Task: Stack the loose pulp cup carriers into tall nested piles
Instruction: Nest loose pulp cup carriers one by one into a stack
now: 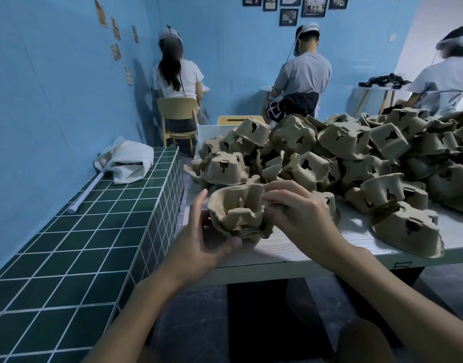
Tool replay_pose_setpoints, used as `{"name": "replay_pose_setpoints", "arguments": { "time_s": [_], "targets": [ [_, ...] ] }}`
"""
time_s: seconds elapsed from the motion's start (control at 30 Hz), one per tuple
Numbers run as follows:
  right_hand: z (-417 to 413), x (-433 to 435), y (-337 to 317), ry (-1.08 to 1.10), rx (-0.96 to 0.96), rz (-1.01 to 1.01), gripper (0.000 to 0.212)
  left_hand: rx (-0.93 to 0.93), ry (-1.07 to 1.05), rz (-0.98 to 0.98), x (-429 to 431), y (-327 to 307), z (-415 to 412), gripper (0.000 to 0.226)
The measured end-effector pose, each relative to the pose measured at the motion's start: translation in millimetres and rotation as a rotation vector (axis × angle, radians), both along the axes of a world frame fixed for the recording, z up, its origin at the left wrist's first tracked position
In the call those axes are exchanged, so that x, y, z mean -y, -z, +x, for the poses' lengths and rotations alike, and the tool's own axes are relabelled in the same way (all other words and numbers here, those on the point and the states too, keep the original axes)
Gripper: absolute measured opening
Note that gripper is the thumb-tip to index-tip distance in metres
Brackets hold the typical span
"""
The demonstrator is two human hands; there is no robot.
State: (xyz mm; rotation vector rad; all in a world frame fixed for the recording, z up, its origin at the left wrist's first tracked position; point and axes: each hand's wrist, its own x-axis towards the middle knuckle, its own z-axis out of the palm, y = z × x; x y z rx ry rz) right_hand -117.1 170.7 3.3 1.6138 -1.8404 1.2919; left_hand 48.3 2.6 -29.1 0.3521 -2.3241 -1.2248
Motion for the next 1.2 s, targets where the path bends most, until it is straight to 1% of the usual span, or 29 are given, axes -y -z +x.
{"name": "replay_pose_setpoints", "arguments": {
  "time_s": [0.07, 0.17, 0.23, 0.3, 0.37, 0.43, 0.47, 0.53, 0.6, 0.63, 0.7, 0.77, 0.87, 0.93, 1.07, 1.2],
  "targets": [
    [-2, 0, 1, -0.005, 0.013, 0.008, 0.012, 0.015, -0.005, -0.017, -1, 0, 0, 0.113],
    [-1, -3, 3, -0.054, 0.086, 0.106, 0.022, 0.02, -0.006, 0.01, 0, -1, 0, 0.111],
    [1, -8, 3, -0.065, 0.148, 0.147, 0.026, 0.032, -0.002, -0.014, -2, -4, 0, 0.106],
    [3, -11, 2, -0.06, 0.198, 0.188, 0.027, 0.033, -0.008, -0.042, -3, -5, 1, 0.096],
    [4, -11, 4, -0.041, 0.174, 0.264, 0.03, 0.047, -0.019, -0.092, -2, -5, 0, 0.084],
    [2, -9, 8, 0.012, 0.104, 0.305, 0.034, 0.071, -0.035, -0.137, -1, -2, 0, 0.078],
    [0, -9, 9, 0.038, 0.097, 0.289, 0.035, 0.08, -0.049, -0.151, 0, 0, -1, 0.077],
    [-4, -9, 10, 0.127, 0.145, 0.17, 0.035, 0.082, -0.059, -0.153, 1, 1, -1, 0.075],
    [-10, -11, 10, 0.32, 0.202, 0.019, 0.025, 0.077, -0.056, -0.151, 0, -1, -1, 0.075],
    [-14, -13, 10, 0.433, 0.239, -0.024, 0.021, 0.073, -0.056, -0.148, -1, -2, -1, 0.075],
    [-20, -16, 8, 0.605, 0.338, -0.028, 0.021, 0.067, -0.054, -0.141, -1, -3, -2, 0.075],
    [-26, -18, 7, 0.689, 0.418, 0.053, 0.026, 0.068, -0.053, -0.143, -2, -4, -1, 0.076],
    [-31, -16, 9, 0.696, 0.47, 0.168, 0.034, 0.074, -0.053, -0.149, -2, -4, -1, 0.077],
    [-33, -16, 9, 0.677, 0.466, 0.158, 0.033, 0.069, -0.049, -0.142, -2, -4, -1, 0.076],
    [-35, -13, 4, 0.631, 0.448, 0.08, 0.028, 0.074, -0.059, -0.142, -2, -4, -1, 0.076],
    [-34, -13, -2, 0.542, 0.385, -0.129, 0.022, 0.075, -0.059, -0.13, -3, -5, -1, 0.076]
  ]
}}
